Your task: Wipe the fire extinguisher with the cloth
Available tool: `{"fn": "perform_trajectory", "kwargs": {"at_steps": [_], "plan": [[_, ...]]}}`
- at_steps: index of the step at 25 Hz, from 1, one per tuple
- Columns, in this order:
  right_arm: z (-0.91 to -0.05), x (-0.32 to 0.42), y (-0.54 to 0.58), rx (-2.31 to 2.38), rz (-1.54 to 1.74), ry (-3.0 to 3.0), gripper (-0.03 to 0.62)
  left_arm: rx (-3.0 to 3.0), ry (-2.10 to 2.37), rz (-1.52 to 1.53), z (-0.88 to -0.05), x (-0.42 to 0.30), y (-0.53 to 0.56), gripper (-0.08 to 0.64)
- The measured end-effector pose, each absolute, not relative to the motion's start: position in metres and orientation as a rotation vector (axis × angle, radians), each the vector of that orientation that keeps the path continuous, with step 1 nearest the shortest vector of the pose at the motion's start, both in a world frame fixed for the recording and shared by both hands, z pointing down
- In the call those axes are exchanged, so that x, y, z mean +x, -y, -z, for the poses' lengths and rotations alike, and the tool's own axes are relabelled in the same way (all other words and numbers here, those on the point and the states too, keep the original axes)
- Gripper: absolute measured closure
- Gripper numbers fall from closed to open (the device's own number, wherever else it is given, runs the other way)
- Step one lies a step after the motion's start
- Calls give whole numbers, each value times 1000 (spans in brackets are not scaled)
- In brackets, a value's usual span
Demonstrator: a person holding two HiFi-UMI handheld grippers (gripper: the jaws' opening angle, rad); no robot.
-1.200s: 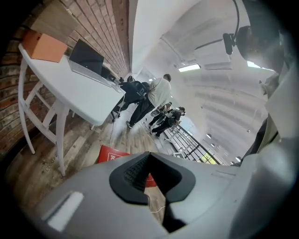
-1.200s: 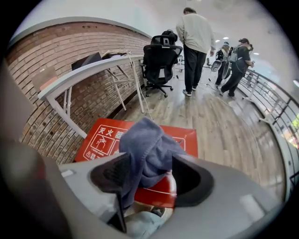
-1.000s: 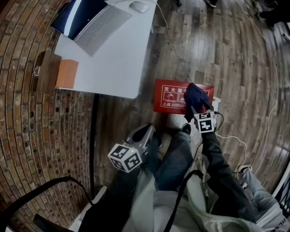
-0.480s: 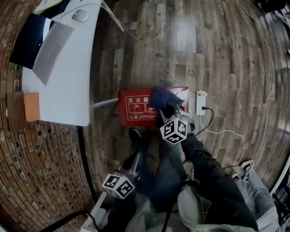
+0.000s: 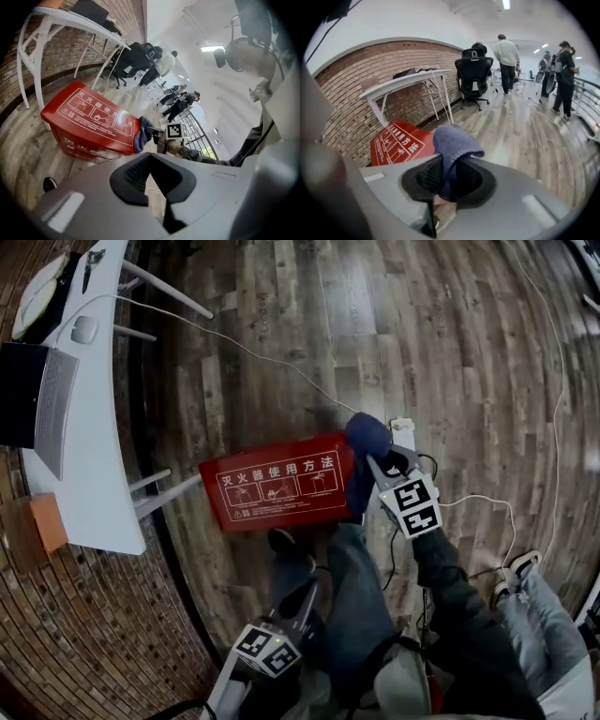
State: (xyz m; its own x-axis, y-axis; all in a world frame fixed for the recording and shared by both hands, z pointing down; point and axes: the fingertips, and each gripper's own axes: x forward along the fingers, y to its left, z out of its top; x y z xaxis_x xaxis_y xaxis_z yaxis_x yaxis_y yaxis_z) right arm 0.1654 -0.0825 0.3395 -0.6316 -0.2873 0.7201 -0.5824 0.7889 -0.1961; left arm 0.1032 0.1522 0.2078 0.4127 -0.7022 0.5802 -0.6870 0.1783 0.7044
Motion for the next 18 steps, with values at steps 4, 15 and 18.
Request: {"fn": "perform_trajectory", "kwargs": {"at_steps": [4, 15, 18], "plan": [[-329, 146, 136, 517, -587, 2309, 521, 1541, 1256, 36, -213, 101, -137, 561], [-402, 11, 117, -362, -979, 1909, 522, 1592, 1143, 180, -238, 56, -141, 560], [-427, -14, 83, -540, -1058, 1726, 522, 1606, 1075, 259, -242, 34, -147, 561]]}}
